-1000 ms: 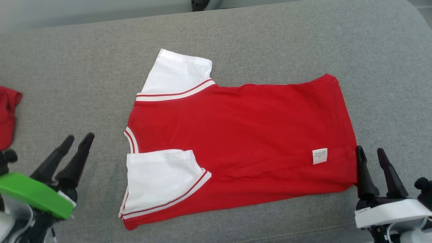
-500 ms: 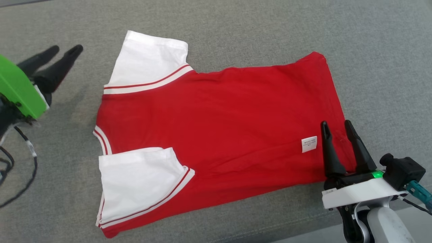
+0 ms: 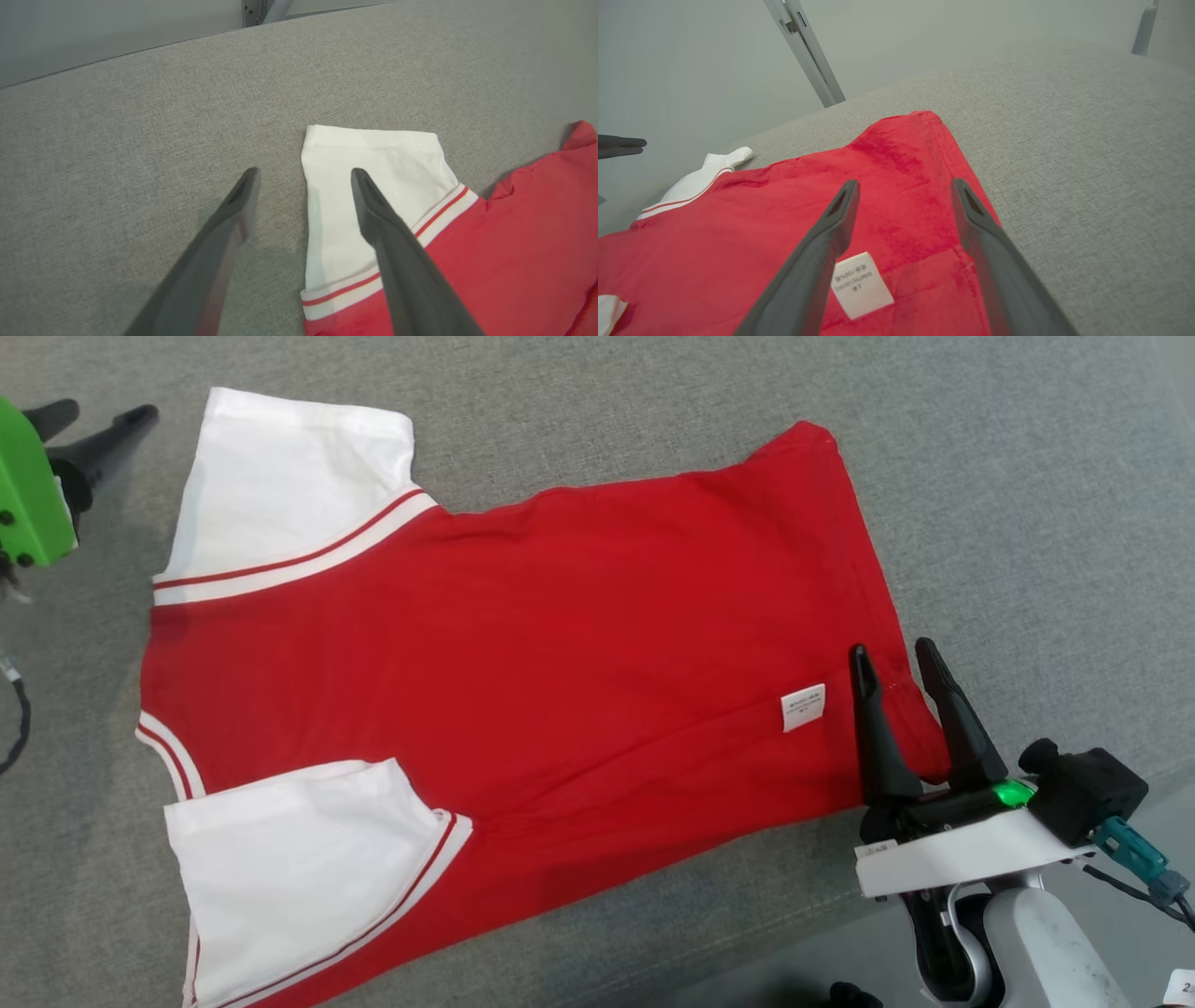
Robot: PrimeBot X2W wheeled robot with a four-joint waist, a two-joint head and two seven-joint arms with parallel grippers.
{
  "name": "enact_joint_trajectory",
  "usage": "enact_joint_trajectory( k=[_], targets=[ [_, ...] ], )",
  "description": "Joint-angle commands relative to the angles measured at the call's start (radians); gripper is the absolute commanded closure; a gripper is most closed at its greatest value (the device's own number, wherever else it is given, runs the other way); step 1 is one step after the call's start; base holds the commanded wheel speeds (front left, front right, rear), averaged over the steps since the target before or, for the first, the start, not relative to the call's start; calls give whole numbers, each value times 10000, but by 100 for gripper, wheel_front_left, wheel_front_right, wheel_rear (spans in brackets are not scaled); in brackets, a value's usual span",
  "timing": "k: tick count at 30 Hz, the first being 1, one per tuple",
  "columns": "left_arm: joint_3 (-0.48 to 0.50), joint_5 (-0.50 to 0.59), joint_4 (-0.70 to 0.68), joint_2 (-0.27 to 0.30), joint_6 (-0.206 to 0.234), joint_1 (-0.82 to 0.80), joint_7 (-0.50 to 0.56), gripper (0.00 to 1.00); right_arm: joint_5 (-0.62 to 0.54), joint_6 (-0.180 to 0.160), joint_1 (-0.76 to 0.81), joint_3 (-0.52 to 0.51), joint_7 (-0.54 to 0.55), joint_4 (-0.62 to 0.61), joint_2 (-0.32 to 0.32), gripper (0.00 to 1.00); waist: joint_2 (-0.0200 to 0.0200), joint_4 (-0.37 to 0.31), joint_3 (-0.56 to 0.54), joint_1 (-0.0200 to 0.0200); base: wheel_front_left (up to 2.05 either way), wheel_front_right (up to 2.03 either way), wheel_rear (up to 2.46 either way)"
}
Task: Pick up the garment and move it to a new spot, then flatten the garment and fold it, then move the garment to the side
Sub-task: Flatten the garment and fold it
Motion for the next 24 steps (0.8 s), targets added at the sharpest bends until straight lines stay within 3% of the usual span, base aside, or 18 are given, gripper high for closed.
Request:
enact_joint_trajectory(
  k=[1,21,23,24],
  targets=[
    [12,158,104,53,-46,-276,44,0,-71,-4,-150,48,-38,-76,26,0,0,-370,358,-1,0,0,0],
    [-397,433,668,466,-388,-766,424,0,247,-4,-426,319,-38,-473,122,0,0,-1195,1129,-1,0,0,0],
    [-383,446,630,464,-404,-806,339,40,224,-4,-498,385,-38,-468,121,0,0,-1242,1162,-1,0,0,0],
    [-344,415,630,449,-409,-819,279,53,211,-4,-546,437,-38,-455,120,0,0,-1263,1175,-1,0,0,0]
  ],
)
